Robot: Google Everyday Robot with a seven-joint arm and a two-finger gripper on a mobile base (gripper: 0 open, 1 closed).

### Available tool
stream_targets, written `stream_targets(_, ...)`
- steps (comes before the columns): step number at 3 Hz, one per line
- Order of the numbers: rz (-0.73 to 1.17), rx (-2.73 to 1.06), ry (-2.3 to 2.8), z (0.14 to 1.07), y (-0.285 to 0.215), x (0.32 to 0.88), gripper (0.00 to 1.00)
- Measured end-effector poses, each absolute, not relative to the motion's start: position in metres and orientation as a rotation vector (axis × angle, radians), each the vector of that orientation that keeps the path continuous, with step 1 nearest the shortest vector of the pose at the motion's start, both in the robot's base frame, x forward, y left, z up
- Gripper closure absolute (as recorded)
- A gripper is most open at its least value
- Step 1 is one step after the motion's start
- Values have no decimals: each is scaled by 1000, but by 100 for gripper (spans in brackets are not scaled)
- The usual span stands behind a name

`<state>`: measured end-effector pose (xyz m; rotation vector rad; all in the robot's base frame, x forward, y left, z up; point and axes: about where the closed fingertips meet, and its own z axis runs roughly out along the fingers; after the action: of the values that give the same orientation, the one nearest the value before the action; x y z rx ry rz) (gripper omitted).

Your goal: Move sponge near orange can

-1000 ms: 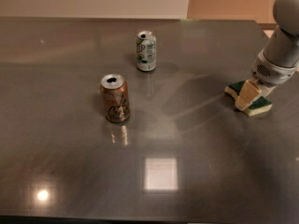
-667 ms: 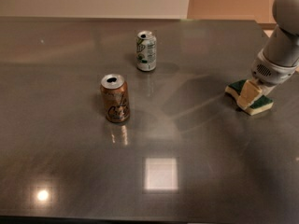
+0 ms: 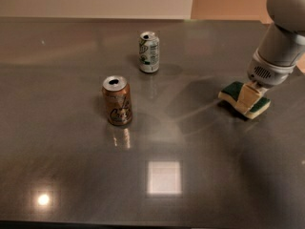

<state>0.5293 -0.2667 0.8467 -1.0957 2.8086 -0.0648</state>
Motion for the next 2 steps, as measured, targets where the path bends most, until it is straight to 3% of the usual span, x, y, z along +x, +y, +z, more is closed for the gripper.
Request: stream_targets(2,0,-1581,2605,858,-196,498,100)
